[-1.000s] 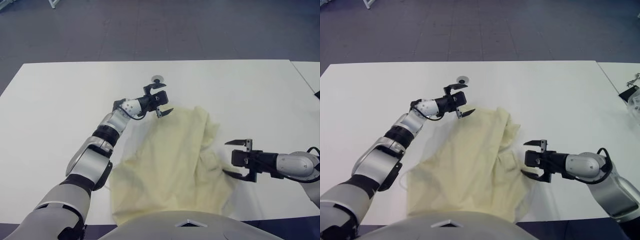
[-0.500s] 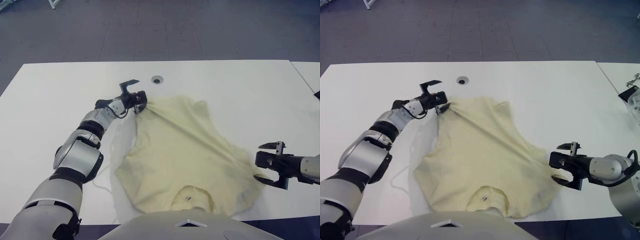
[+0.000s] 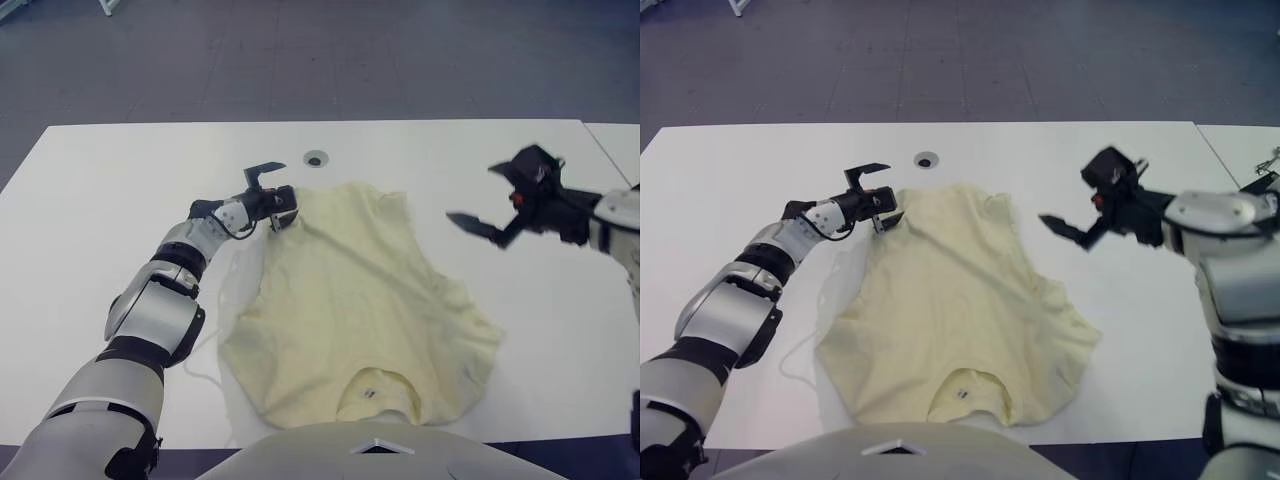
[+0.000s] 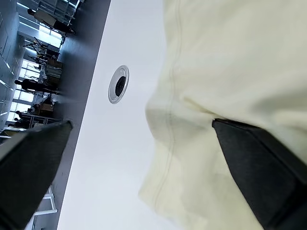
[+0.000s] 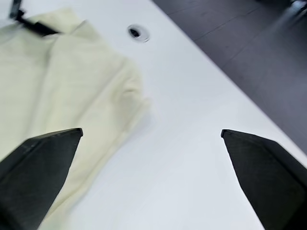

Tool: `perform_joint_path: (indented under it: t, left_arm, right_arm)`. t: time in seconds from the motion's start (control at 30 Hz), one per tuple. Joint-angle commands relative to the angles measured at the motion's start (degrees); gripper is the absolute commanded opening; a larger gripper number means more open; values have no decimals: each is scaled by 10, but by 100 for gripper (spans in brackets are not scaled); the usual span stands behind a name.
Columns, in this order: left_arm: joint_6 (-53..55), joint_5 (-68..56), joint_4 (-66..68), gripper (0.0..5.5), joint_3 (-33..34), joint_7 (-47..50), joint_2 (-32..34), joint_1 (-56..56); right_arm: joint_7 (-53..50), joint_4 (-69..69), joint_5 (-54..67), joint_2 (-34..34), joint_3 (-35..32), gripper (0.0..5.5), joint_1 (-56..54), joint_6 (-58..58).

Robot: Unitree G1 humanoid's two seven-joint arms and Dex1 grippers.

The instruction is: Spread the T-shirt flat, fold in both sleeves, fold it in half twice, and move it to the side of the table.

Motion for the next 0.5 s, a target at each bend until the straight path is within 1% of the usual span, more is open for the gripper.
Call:
perform_joint_path:
  t: [0.03, 0.13, 0.23, 0.33, 0.5]
  left_arm:
    - [-35, -5, -41, 540, 5, -33, 0, -1]
    - [-51, -2, -63, 540, -2, -52, 1, 8]
    - [-56, -3, -78, 540, -3, -67, -2, 13]
    - [-55, 0, -82, 540, -2, -74, -3, 14]
    - [-48, 7, -85, 540, 0, -75, 4, 21]
  right_arm:
    - [-97, 268, -88, 117, 80, 537, -107, -137]
    - [-129, 407, -128, 164, 114, 537, -139, -219]
    - [-133, 488, -156, 188, 141, 537, -144, -267]
    - [-115, 510, -172, 193, 158, 537, -130, -295]
    - [-98, 481, -176, 182, 141, 537, -102, -307]
